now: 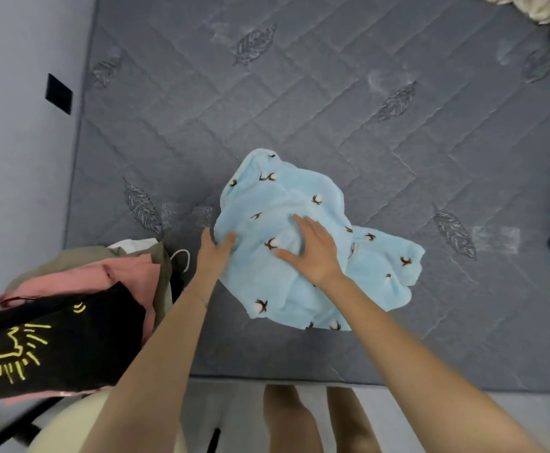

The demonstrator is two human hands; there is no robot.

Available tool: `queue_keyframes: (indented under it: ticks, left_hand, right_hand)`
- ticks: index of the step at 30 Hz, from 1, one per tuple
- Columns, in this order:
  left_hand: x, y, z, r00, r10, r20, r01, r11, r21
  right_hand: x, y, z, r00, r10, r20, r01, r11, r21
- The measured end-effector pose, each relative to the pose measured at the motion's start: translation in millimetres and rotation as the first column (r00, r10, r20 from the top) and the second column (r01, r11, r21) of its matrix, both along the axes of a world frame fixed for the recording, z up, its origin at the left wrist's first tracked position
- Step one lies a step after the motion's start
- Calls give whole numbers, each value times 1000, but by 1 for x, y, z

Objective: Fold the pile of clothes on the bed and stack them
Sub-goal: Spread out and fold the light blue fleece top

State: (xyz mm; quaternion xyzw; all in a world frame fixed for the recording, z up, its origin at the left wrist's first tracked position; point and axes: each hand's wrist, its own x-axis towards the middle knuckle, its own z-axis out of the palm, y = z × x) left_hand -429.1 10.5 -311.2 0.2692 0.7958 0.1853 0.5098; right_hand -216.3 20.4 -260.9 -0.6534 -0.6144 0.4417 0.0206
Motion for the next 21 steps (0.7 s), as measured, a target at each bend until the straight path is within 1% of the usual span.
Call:
queue_keyframes:
  ticks: [2,4,6,8,9,11,13,15,17,18,19,20,21]
  left_hand:
    - [3,4,0,998,-1,57,-3,998,63]
    - [12,6,8,995,-66,73,55,988,144]
    - [25,8,23,980,-159,118,131,967,217]
    - [41,7,39,948,-236,213,169,942,291]
    - [49,4,45,928,-287,236,204,925,320]
    - [65,0,52,889,-420,183,329,863,384]
    - [76,-2,55,834,-546,86,452,763,463]
    - [82,-5,58,796,-604,43,504,700,506]
    - [81,-8,63,754,-655,48,542,662,517]
    - [77,-10,67,735,-676,50,567,653,503]
    - [72,-10,71,731,-680,62,573,660,485]
    - [66,-10,77,749,-658,78,553,685,475]
    - [60,-9,85,797,-597,86,491,725,483]
  right_hand:
    - [-3,-1,-6,998,-51,-45,53,998,36]
    - [-7,0,-3,984,-136,-114,147,985,88]
    - [-13,8,6,958,-223,-179,239,969,70]
    - [-19,21,14,938,-268,-219,281,959,29]
    - [-23,28,19,937,-269,-225,283,959,30]
    - [-28,42,25,955,-226,-191,243,968,68]
    - [-31,53,29,971,-196,-140,204,978,46]
    - [-27,60,31,976,-208,-60,210,978,17]
    - [-18,63,32,978,-208,-8,208,977,55]
    - [-14,62,36,976,-215,-30,217,972,93]
    - [-11,61,39,973,-222,-63,227,969,97]
    - [-7,59,42,969,-222,-106,233,967,101]
    - [-2,57,47,961,-228,-156,246,964,106]
